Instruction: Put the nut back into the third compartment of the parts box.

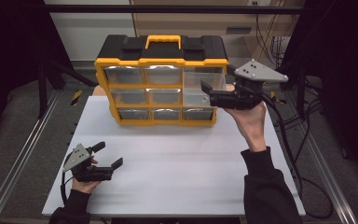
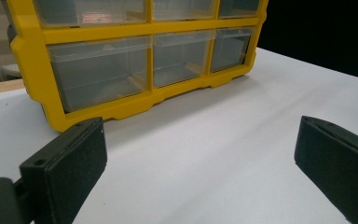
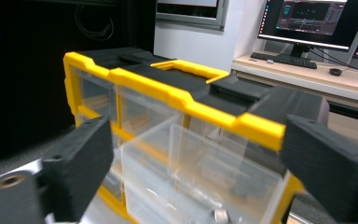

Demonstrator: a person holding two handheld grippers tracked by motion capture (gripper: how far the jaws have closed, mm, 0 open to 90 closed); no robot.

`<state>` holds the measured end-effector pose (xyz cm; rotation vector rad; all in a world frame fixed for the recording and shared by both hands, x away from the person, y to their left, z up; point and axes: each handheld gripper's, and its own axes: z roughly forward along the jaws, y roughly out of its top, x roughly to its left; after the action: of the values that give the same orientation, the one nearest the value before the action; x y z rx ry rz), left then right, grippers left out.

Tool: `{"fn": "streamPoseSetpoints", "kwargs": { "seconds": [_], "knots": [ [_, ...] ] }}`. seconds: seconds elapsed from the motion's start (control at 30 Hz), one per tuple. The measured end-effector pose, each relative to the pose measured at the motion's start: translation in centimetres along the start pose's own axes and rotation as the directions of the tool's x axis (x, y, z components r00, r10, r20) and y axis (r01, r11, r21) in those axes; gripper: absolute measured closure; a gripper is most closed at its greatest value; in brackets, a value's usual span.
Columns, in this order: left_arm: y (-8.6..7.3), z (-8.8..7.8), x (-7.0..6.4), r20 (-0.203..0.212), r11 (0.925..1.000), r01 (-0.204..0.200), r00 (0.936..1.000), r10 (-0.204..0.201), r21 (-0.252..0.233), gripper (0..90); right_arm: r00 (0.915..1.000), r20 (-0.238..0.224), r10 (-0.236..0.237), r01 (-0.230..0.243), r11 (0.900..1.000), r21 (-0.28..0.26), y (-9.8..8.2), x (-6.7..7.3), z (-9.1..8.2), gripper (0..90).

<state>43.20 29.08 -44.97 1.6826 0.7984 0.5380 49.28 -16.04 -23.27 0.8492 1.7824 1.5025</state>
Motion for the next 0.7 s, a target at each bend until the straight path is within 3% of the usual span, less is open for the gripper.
{"fn": "streamPoseSetpoints", "kwargs": {
  "seconds": [0.13,0.3,0.7],
  "knots": [
    [0.0,0.0,0.0,-0.003,1.0,0.0,1.0,0.0,0.0,2.1,0.9996,0.015,0.022,-0.022,1.0,-0.014,-2.0,0.0,-1.5,0.5],
    [0.0,0.0,0.0,-0.004,1.0,-0.002,1.0,0.002,0.0,2.0,0.9989,0.01,0.046,-0.046,0.999,0.008,-4.9,0.0,-2.6,0.4],
    [-0.1,0.0,-0.1,-0.006,1.0,-0.005,1.0,0.005,0.0,1.9,0.9947,-0.033,0.097,-0.095,0.993,0.067,-12.6,0.2,-3.7,0.4]
  ]
}}
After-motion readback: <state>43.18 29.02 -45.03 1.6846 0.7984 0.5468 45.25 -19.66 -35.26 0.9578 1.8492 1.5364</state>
